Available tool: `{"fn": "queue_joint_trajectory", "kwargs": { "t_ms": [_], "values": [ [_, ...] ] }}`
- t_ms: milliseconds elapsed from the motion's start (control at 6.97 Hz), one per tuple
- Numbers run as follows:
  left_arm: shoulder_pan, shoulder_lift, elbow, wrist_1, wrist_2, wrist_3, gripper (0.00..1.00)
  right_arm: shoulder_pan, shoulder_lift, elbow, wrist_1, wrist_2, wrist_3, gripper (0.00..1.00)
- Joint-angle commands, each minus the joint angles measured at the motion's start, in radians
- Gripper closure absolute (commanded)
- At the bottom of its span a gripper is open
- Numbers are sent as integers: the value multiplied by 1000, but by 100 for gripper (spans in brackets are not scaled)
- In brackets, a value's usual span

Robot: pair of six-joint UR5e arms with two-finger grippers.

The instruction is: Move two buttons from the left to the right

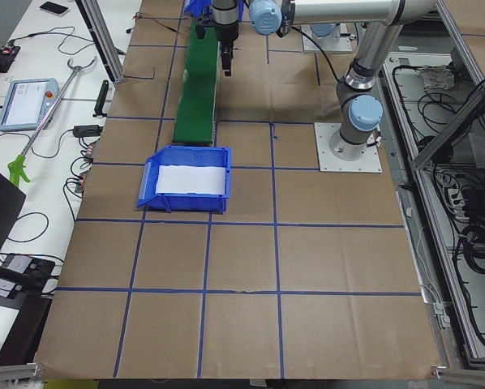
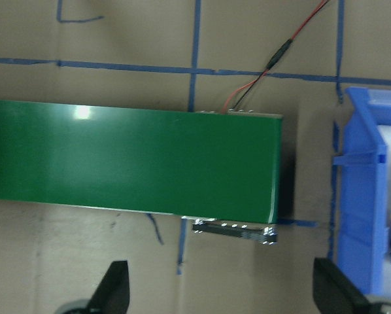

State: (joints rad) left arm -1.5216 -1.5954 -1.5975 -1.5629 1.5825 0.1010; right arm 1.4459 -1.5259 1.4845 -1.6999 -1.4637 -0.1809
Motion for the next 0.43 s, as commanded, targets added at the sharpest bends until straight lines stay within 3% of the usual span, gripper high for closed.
{"fn": "queue_joint_trajectory", "kwargs": {
  "t_ms": [0, 287],
  "values": [
    [0, -14, 7, 1, -1, 5, 0, 123, -62, 36, 57, -1, 240, 0],
    [0, 2, -1, 1, 1, 35, 0, 157, -66, 86, 39, -4, 285, 0]
  ]
}}
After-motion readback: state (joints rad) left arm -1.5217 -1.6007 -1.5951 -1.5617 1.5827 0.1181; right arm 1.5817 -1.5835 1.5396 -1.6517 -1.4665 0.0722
